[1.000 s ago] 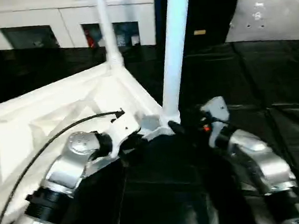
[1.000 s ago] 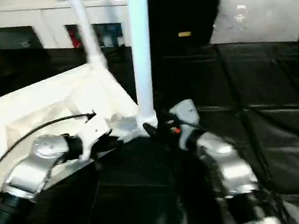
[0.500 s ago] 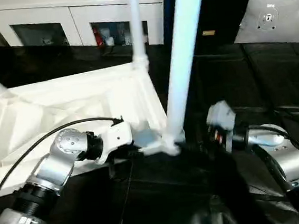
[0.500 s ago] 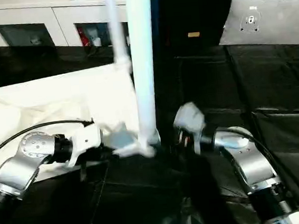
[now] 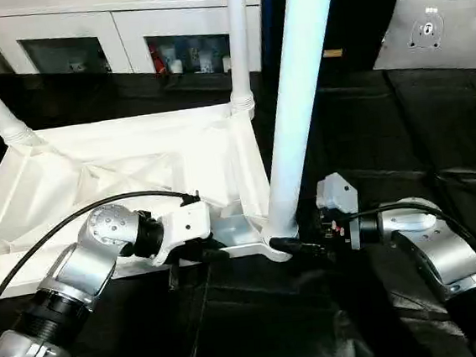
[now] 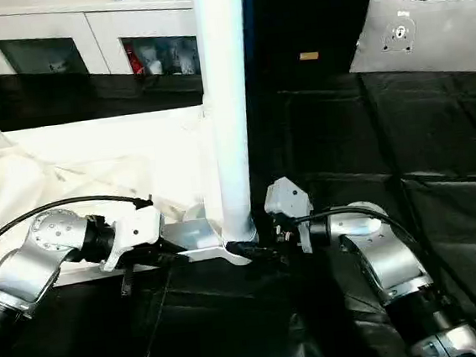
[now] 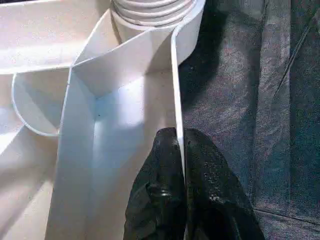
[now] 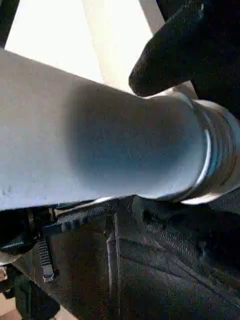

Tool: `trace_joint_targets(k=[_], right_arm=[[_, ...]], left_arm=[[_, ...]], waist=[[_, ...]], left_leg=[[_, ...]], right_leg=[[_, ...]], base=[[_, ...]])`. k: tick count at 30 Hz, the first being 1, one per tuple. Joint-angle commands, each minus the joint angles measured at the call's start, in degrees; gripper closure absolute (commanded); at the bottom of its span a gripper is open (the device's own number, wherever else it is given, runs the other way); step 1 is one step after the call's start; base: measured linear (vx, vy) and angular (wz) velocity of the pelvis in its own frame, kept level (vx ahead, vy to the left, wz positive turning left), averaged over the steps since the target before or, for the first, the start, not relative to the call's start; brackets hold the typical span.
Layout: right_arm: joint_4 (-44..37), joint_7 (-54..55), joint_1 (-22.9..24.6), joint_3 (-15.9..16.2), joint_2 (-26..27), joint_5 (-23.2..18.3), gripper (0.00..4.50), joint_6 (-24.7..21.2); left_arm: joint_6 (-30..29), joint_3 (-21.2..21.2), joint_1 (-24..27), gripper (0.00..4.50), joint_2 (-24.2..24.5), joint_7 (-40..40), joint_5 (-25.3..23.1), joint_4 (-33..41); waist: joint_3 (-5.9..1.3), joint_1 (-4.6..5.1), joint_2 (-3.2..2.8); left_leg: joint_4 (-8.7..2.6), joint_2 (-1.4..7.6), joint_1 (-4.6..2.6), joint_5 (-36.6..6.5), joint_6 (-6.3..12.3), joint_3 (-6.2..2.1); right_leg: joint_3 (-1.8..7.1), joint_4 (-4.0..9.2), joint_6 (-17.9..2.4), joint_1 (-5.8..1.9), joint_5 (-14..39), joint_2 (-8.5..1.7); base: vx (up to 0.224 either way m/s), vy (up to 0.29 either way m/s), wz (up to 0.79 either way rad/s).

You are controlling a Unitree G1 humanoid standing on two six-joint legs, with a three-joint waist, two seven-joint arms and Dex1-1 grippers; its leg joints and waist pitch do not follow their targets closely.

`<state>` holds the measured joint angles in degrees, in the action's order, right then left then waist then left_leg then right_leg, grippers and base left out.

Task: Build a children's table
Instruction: Rotate leg to tighten

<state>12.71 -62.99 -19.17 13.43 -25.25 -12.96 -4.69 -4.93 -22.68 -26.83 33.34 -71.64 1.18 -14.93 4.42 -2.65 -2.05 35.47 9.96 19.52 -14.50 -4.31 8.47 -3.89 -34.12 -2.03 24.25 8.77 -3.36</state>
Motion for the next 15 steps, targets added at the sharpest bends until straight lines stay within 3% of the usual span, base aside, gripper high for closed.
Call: trace_joint_targets(k=[1, 9, 12, 15], right_arm=[[0.44, 0.03, -1.23, -0.92, 0.31, -0.68, 1.44, -0.19], [-0.13, -1.02, -0.26, -0.59, 0.77, -1.63, 1.8, -1.24], [-2.18, 1.23, 1.67, -0.74, 2.44, -2.99, 1.82, -4.78], [-2.67, 6.77, 2.74, -1.19, 5.16, -1.77, 1.83, -5.76]], left_arm=[[1.22, -1.62, -0.2, 4.5, 0.43, -3.04, -0.05, 2.15], [1.09, -1.46, 0.16, 4.5, 0.6, -2.97, -0.22, 2.11], [-2.39, -0.35, 1.38, 4.5, -0.95, 0.31, 0.51, 4.19], [-5.62, 0.83, 2.06, 4.5, -2.89, 4.25, 0.76, 5.75]], waist=[[-4.33, -0.07, -0.17], [-4.6, -0.12, -0.09], [-4.62, -0.16, -0.09], [-4.51, -0.07, -0.17]], left_leg=[[-4.2, 2.63, 0.68, -0.22, 5.47, -0.18], [-4.05, 2.58, 0.69, 0.77, 5.63, -0.16], [-4.03, 2.66, 0.73, 1.03, 5.64, -0.15], [-4.16, 2.8, 0.67, 0.36, 4.76, -0.11]], right_leg=[[2.97, 2.95, -15.21, -4.4, 9.5, -4.52], [2.93, 2.75, -15.44, -4.53, 8.28, -4.5], [2.95, 2.68, -15.49, -4.57, 8.0, -4.54], [2.94, 2.85, -15.16, -4.47, 9.58, -4.52]], base=[[0.0, 0.0, 0.0], [0.0, 0.0, 0.0], [0.0, 0.0, 0.0], [0.0, 0.0, 0.0]])
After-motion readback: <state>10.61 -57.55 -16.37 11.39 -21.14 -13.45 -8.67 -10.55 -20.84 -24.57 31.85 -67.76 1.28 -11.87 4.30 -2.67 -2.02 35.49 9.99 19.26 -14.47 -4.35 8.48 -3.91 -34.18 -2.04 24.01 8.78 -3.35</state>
